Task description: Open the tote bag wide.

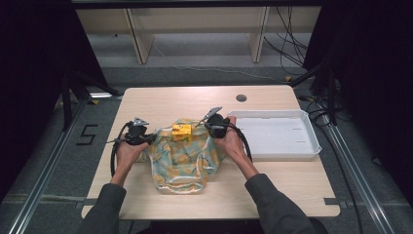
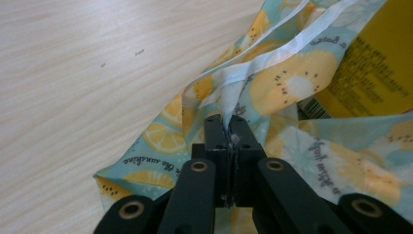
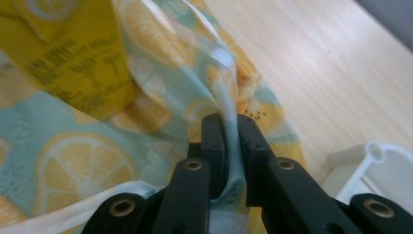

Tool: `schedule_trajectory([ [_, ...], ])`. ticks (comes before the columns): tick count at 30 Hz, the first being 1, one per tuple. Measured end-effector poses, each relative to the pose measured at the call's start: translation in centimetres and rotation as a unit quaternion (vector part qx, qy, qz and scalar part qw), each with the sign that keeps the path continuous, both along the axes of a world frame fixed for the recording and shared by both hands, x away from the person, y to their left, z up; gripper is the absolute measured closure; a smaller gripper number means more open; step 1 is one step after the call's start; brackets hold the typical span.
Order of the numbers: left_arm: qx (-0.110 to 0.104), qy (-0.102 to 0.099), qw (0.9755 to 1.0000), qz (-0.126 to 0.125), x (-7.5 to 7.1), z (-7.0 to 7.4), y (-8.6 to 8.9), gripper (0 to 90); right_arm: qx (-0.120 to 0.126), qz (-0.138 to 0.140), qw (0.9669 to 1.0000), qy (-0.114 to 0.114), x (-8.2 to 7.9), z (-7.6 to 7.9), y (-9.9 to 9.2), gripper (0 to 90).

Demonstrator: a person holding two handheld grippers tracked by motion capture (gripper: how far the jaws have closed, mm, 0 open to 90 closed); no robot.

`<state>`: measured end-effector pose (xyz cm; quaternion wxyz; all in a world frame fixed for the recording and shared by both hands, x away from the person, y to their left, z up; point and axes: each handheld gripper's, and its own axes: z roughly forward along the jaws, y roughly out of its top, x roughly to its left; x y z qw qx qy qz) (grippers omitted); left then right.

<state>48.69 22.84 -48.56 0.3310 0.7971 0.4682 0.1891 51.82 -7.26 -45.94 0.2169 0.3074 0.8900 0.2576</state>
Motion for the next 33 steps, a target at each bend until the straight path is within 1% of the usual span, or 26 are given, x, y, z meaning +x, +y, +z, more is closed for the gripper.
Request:
schedule_trajectory([
  [1,0.001,-0.001,1.0,0.004,0.0,-0.3,-0.1,88.2,-0.005,0.0,1.0,0.004,0.1,-0.3,0.1,84.6],
  [2,0.004,0.004,1.0,-0.001,0.0,-0.4,-0.2,88.2,-0.008,-0.006,0.9998,0.014,0.0,-0.4,0.2,84.7],
  [4,0.006,0.001,1.0,0.002,-0.1,-0.9,-0.3,88.2,-0.014,-0.005,0.9997,0.019,0.1,-0.8,0.4,84.7],
  [5,0.006,0.007,1.0,0.002,-0.1,-1.0,-0.3,88.2,-0.021,-0.003,0.9996,0.021,0.1,-0.9,0.4,84.7],
  [6,0.005,0.006,1.0,0.004,-0.1,-1.1,-0.2,88.1,-0.032,0.001,0.9993,0.019,0.2,-1.0,0.3,84.6],
  [7,0.004,0.006,1.0,0.007,-0.1,-1.3,-0.2,88.1,-0.032,0.001,0.9992,0.022,0.2,-1.0,0.3,84.4],
  [9,0.008,0.015,0.9999,0.002,0.0,-1.4,0.0,87.5,-0.028,-0.008,0.999,0.033,0.1,-1.1,0.5,82.9],
  [10,0.004,0.01,0.9999,0.006,-0.1,-1.6,0.0,87.5,-0.028,-0.008,0.999,0.033,0.1,-1.1,0.5,82.9],
  [13,0.004,0.008,0.9999,0.009,-0.2,-1.7,0.0,86.6,-0.026,-0.007,0.9988,0.04,0.1,-1.4,0.5,80.7],
  [14,0.006,0.017,0.9998,0.005,-0.2,-1.7,0.2,86.1,-0.029,-0.008,0.9988,0.039,0.3,-1.6,0.4,79.8],
  [15,0.008,0.017,0.9998,0.005,-0.2,-1.7,0.3,85.0,-0.027,-0.013,0.9986,0.044,0.2,-1.8,0.4,78.2],
  [16,0.0,0.01,0.9999,0.012,-0.3,-1.8,0.2,83.1,-0.025,-0.013,0.9984,0.049,0.2,-1.9,0.3,76.9],
  [17,0.0,0.009,0.9999,0.01,-0.4,-1.8,0.3,82.6,-0.02,-0.018,0.9984,0.05,0.1,-2.0,0.4,75.4],
  [18,0.004,0.014,0.9999,0.006,-0.5,-1.7,0.4,81.4,-0.02,-0.017,0.9983,0.052,0.0,-2.1,0.3,73.2],
  [20,-0.002,0.008,1.0,0.004,-0.8,-1.6,0.7,77.2,-0.009,-0.027,0.9979,0.058,-0.4,-2.0,0.4,65.6],
  [22,0.0,0.007,1.0,0.007,-1.0,-1.0,1.1,74.1,0.002,-0.028,0.9987,0.042,-0.4,-1.5,0.1,58.7],
  [23,-0.01,0.004,0.9999,0.008,-1.2,-0.8,1.2,69.6,0.02,-0.037,0.9982,0.043,-0.5,-1.2,0.0,55.8],
  [24,-0.005,0.004,1.0,0.003,-1.3,-0.5,1.4,69.6,0.024,-0.035,0.9983,0.041,-0.5,-0.7,-0.2,52.7],
  [25,-0.012,0.002,0.9999,0.001,-1.5,-0.1,1.6,69.0,0.03,-0.032,0.9987,0.028,-0.5,-0.3,-0.4,49.9],
  [26,-0.017,-0.006,0.9998,0.003,-1.7,0.2,1.7,67.1,0.04,-0.036,0.9982,0.028,-0.7,0.2,-0.5,47.6],
  [27,-0.022,-0.011,0.9997,0.006,-2.0,0.7,1.9,64.6,0.051,-0.038,0.9978,0.018,-0.7,0.6,-0.6,44.9],
  [28,-0.024,-0.012,0.9996,0.008,-2.2,1.1,2.0,59.9,0.062,-0.03,0.9974,0.019,-0.8,1.3,-0.8,42.3],
  [29,-0.034,-0.015,0.9992,0.01,-2.5,1.4,2.0,58.2,0.082,-0.036,0.9957,0.023,-1.0,1.6,-0.8,41.6],
  [30,-0.041,-0.026,0.9987,0.015,-2.8,1.7,2.0,56.7,0.093,-0.027,0.995,0.023,-1.2,2.0,-0.9,39.9],
  [32,-0.04,-0.032,0.9985,0.02,-3.4,2.3,2.1,51.3,0.108,-0.023,0.9937,0.022,-1.5,2.8,-0.9,39.0],
  [33,-0.036,-0.03,0.9987,0.019,-3.8,2.6,2.3,48.6,0.106,-0.018,0.9939,0.022,-1.7,3.3,-1.0,38.5],
])
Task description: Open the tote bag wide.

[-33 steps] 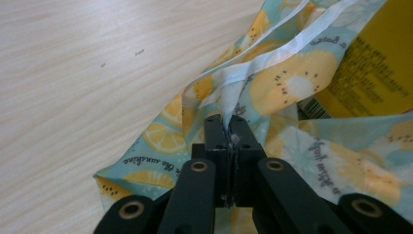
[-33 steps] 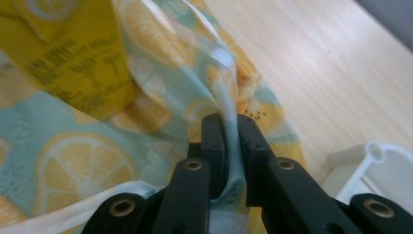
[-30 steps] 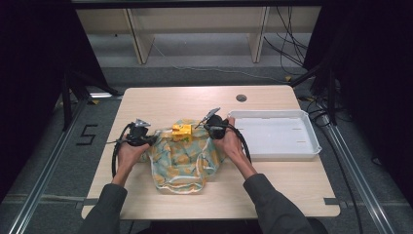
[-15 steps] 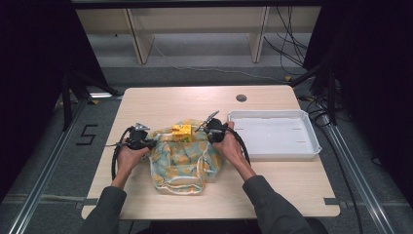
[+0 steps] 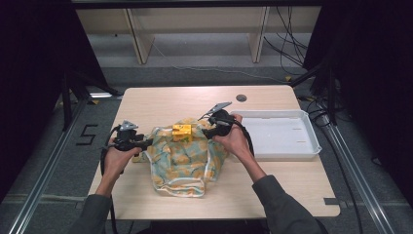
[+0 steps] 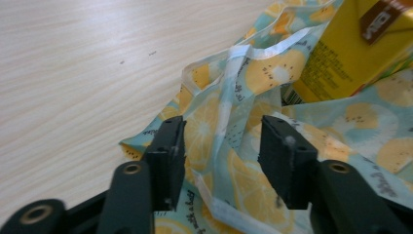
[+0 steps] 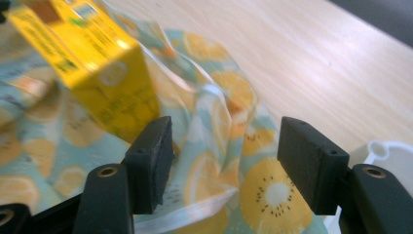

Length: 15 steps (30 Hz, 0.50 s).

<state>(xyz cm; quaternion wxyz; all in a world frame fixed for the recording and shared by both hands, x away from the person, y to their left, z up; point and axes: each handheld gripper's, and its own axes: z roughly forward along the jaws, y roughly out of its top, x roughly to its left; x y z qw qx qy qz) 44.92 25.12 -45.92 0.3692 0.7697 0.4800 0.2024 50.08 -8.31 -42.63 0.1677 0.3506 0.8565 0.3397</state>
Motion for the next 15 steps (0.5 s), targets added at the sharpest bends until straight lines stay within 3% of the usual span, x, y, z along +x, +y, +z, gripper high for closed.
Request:
schedule_trajectory([
  [1,-0.009,-0.002,0.9999,0.005,-0.3,0.2,0.0,45.9,0.007,0.004,0.9999,-0.013,-0.1,0.3,0.0,38.2],
  [2,-0.006,-0.006,1.0,0.004,-0.7,0.4,0.0,43.8,0.01,0.008,0.9999,-0.008,-0.3,0.6,0.1,37.7],
  [4,-0.003,-0.011,0.9999,0.007,-1.7,0.8,-0.1,40.2,0.014,0.026,0.9993,-0.021,-0.4,1.0,0.2,36.6],
  [5,-0.006,-0.018,0.9998,0.01,-2.1,1.0,-0.3,38.2,0.019,0.024,0.9993,-0.019,-0.6,1.2,0.4,35.6],
  [7,0.01,-0.017,0.9998,-0.004,-3.3,1.4,-0.2,37.5,0.026,0.041,0.9988,-0.011,-0.7,1.6,0.6,34.1],
  [9,0.003,-0.032,0.9994,0.008,-4.7,1.7,-0.4,35.8,0.029,0.048,0.9984,-0.011,-0.9,1.8,1.0,33.4],
  [10,0.004,-0.034,0.9994,0.005,-5.2,1.8,-0.3,36.0,0.029,0.059,0.9975,-0.025,-0.8,1.8,1.2,33.2],
  [13,-0.01,-0.017,0.9998,-0.007,-7.2,1.7,-0.2,35.4,0.03,0.076,0.9965,-0.012,-0.9,2.0,1.6,30.7],
  [15,0.003,-0.009,0.9998,-0.018,-8.2,1.3,-0.1,33.8,0.028,0.093,0.9949,-0.025,-0.7,2.0,1.9,29.2],
])
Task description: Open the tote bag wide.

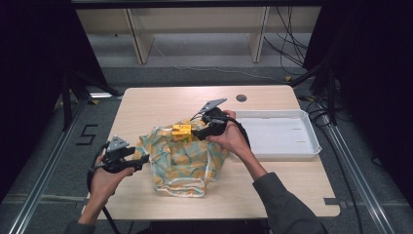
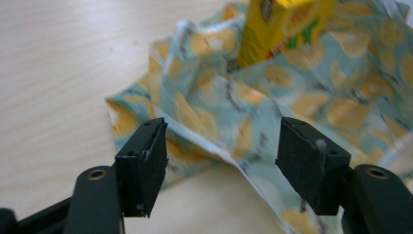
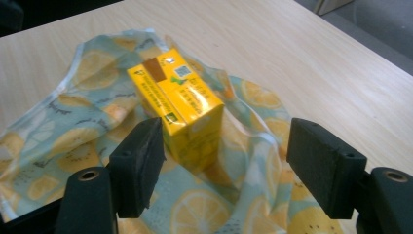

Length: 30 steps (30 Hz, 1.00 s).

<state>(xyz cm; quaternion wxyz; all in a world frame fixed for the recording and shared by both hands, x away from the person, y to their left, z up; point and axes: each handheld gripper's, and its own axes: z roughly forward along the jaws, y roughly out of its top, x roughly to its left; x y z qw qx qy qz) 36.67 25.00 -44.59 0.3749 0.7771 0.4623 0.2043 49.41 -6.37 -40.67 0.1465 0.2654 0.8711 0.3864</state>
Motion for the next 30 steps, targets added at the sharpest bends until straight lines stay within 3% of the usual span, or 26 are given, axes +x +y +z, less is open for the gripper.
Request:
schedule_trajectory([
  [4,0.0,0.011,0.9999,-0.009,-1.7,-0.6,-0.2,31.6,-0.013,0.014,0.9998,0.008,0.2,0.0,0.6,24.7],
  [7,-0.027,0.002,0.9996,0.0,-3.2,-1.3,-0.7,30.6,-0.015,0.036,0.9992,-0.007,0.5,-0.2,0.8,24.0],
  [12,-0.008,-0.003,0.9999,-0.01,-5.5,-2.4,-1.5,29.5,-0.007,0.051,0.9986,0.011,0.8,-0.4,1.4,23.2],
  [16,-0.012,-0.004,0.9998,-0.018,-6.7,-3.2,-2.2,29.6,-0.01,0.064,0.9978,0.017,1.2,-0.8,2.1,22.6],
  [18,-0.006,0.005,0.9998,-0.021,-7.2,-3.4,-2.4,29.6,-0.011,0.065,0.9975,0.023,1.2,-0.8,2.5,22.6],
  [20,-0.003,-0.001,0.9996,-0.029,-7.5,-3.6,-2.6,29.7,-0.014,0.076,0.9968,0.019,1.4,-0.8,2.8,22.6],
  [22,-0.001,0.008,0.9996,-0.029,-7.8,-3.9,-2.7,29.7,-0.016,0.081,0.9964,0.019,1.5,-0.9,3.1,22.6],
  [23,0.023,0.008,0.9987,-0.044,-7.8,-3.8,-2.4,29.8,-0.022,0.081,0.9963,0.019,1.5,-0.8,3.3,22.7],
  [25,-0.001,0.009,0.9996,-0.025,-7.9,-4.3,-2.8,30.3,-0.02,0.089,0.9957,0.018,1.6,-0.9,3.5,23.2],
  [26,0.028,0.013,0.9984,-0.047,-7.8,-4.2,-2.4,30.3,-0.017,0.09,0.9956,0.018,1.6,-1.0,3.6,23.4],
  [28,0.015,0.015,0.999,-0.04,-7.8,-4.5,-2.6,30.6,-0.023,0.098,0.9947,0.019,1.6,-1.3,4.0,24.2],
  [29,0.017,0.025,0.9988,-0.038,-7.8,-4.5,-2.5,30.6,-0.023,0.098,0.9947,0.019,1.6,-1.3,4.0,24.2],
  [30,0.03,0.021,0.9982,-0.047,-7.8,-4.4,-2.4,30.7,-0.028,0.102,0.9941,0.022,1.7,-1.4,4.0,24.5],
])
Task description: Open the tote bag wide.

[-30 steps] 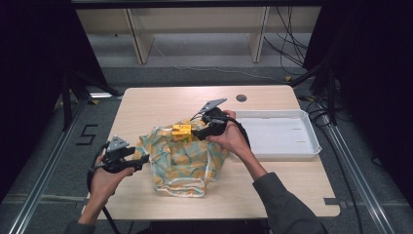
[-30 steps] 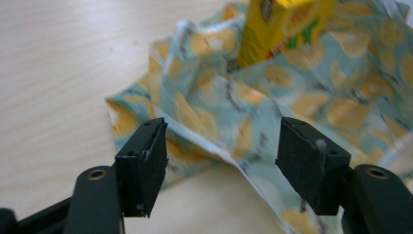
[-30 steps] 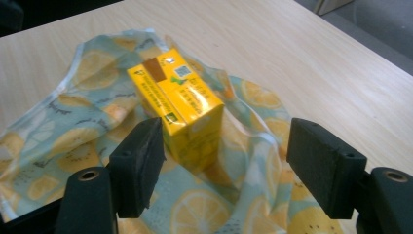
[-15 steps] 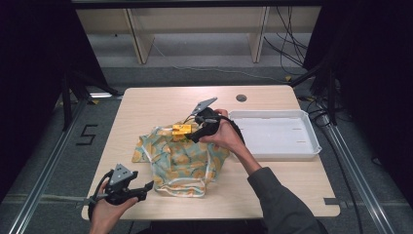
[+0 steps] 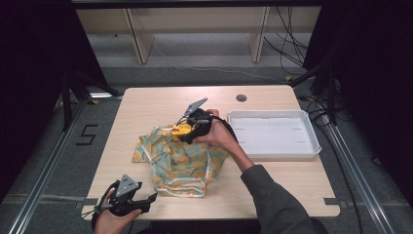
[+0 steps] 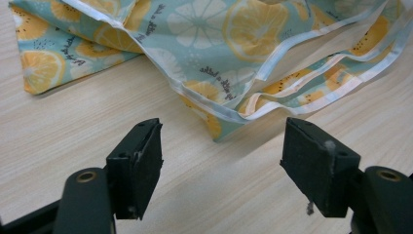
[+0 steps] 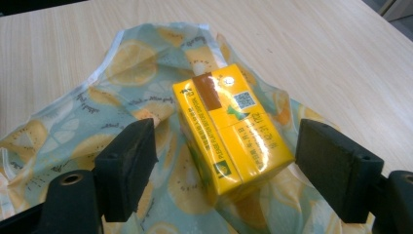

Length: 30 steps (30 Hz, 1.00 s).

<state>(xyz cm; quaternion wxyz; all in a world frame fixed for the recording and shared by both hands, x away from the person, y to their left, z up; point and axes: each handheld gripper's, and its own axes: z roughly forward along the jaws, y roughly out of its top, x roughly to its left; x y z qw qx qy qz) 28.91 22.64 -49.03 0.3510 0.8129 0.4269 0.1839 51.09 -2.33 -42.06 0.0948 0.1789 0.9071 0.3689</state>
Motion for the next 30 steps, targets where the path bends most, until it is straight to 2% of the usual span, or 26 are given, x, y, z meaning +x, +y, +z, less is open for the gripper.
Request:
schedule_trajectory([
  [1,-0.025,-0.008,0.9996,0.014,0.0,-0.3,-0.3,30.8,0.003,-0.005,1.0,0.003,0.0,-0.2,0.1,24.8],
  [3,-0.005,-0.004,1.0,0.002,0.0,-0.1,0.0,30.9,0.001,0.003,1.0,0.0,0.2,-0.4,0.3,25.3],
  [5,-0.011,-0.002,0.9999,0.002,0.0,-0.1,0.0,31.2,0.0,0.004,1.0,0.005,0.3,-0.6,0.3,25.7],
  [10,-0.01,-0.001,0.9999,-0.001,0.1,-0.2,0.1,32.3,-0.001,0.004,0.9999,0.012,0.6,-0.9,0.4,26.9],
  [11,-0.004,0.001,1.0,0.002,0.0,-0.1,0.1,32.3,0.0,0.003,0.9999,0.012,0.6,-1.0,0.5,27.3],
  [13,-0.004,0.002,1.0,0.002,0.0,-0.1,0.1,32.6,0.006,0.005,0.9999,0.007,0.7,-1.2,0.6,28.1],
  [17,-0.007,0.002,1.0,-0.003,0.0,-0.2,0.1,33.1,0.002,0.01,0.9999,0.005,0.9,-1.3,0.7,31.4],
  [23,0.001,0.007,0.9999,-0.009,0.1,-0.2,0.3,34.0,0.01,0.014,0.9998,0.009,1.3,-1.7,0.6,36.7],
  [24,-0.009,0.002,0.9999,-0.006,0.1,-0.3,0.2,34.1,0.006,0.018,0.9998,0.011,1.4,-1.8,0.5,37.1],
  [25,-0.009,0.001,0.9999,-0.007,0.1,-0.3,0.2,34.1,0.006,0.018,0.9998,0.011,1.4,-1.8,0.5,37.1],
  [26,-0.015,0.007,0.9999,-0.002,0.1,-0.4,0.2,34.1,0.005,0.018,0.9998,0.01,1.4,-1.8,0.5,37.1],
  [30,-0.016,0.007,0.9998,-0.002,0.1,-0.4,0.1,34.1,0.001,0.023,0.9997,0.01,1.5,-2.0,0.7,37.2],
])
